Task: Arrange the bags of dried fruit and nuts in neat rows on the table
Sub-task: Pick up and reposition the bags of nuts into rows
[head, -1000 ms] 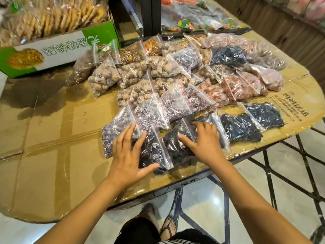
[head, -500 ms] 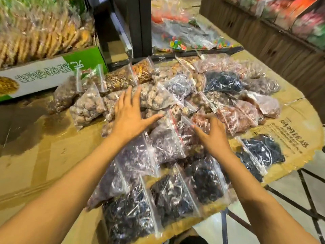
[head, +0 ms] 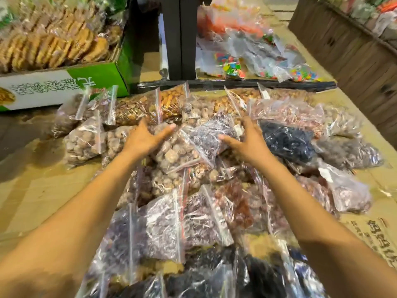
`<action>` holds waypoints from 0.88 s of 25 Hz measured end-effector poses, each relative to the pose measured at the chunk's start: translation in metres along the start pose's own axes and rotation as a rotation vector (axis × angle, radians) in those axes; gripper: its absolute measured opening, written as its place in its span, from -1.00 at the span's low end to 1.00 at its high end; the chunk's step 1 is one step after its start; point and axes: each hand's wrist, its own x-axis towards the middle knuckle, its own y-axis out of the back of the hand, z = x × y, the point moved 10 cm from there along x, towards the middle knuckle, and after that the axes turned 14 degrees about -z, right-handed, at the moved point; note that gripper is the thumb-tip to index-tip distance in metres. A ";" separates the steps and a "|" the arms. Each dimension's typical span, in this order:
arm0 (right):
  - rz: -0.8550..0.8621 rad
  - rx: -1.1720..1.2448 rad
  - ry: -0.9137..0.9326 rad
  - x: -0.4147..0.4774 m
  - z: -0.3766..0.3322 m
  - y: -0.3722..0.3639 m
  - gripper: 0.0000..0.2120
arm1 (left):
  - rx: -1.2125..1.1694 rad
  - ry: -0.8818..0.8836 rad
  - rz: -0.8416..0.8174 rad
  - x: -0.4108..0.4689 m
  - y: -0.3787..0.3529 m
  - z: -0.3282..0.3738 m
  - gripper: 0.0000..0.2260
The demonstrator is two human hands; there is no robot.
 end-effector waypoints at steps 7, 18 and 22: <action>-0.278 0.015 0.065 0.130 -0.036 -0.019 -0.19 | -0.199 -0.022 -0.017 0.026 0.003 -0.004 -0.64; -0.224 -0.582 0.074 0.157 -0.057 -0.033 -0.10 | -0.221 0.047 -0.086 0.036 -0.005 -0.023 -0.49; 0.058 -0.503 0.147 0.114 -0.080 0.005 -0.25 | -0.402 -0.018 0.032 0.005 0.010 -0.022 -0.57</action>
